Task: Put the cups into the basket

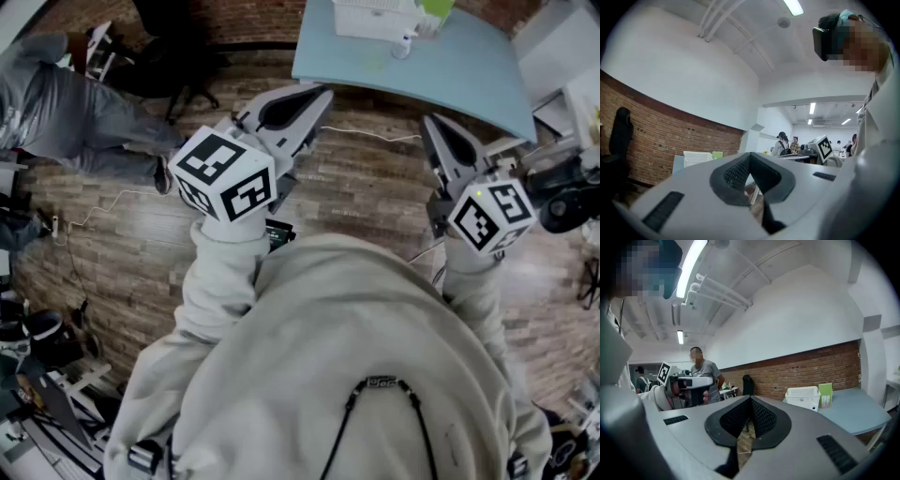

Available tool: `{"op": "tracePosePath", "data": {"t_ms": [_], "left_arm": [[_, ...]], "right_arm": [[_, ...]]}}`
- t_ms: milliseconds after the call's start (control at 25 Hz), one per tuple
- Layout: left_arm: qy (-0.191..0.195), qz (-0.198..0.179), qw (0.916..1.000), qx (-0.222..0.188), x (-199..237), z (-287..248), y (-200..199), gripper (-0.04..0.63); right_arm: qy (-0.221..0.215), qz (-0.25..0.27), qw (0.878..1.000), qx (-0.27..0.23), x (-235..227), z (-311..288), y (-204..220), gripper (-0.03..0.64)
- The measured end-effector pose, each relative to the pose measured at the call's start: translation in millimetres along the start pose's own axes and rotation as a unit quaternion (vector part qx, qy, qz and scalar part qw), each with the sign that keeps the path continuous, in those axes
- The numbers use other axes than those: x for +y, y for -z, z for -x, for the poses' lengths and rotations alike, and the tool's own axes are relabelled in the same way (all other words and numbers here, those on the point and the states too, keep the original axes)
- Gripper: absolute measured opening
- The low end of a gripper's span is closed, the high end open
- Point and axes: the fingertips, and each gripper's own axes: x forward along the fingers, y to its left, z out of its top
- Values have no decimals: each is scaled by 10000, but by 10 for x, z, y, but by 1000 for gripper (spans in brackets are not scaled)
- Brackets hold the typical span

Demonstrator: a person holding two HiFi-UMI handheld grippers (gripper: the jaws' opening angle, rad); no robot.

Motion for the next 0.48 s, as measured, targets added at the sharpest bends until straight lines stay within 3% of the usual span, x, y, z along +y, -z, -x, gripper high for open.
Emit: {"op": "tracePosePath", "data": {"t_ms": [480], "left_arm": [[145,64,9999,-4,-23,-63,37,-3]], "right_arm": [[-27,64,9999,103,45,-67,-9,9]]}}
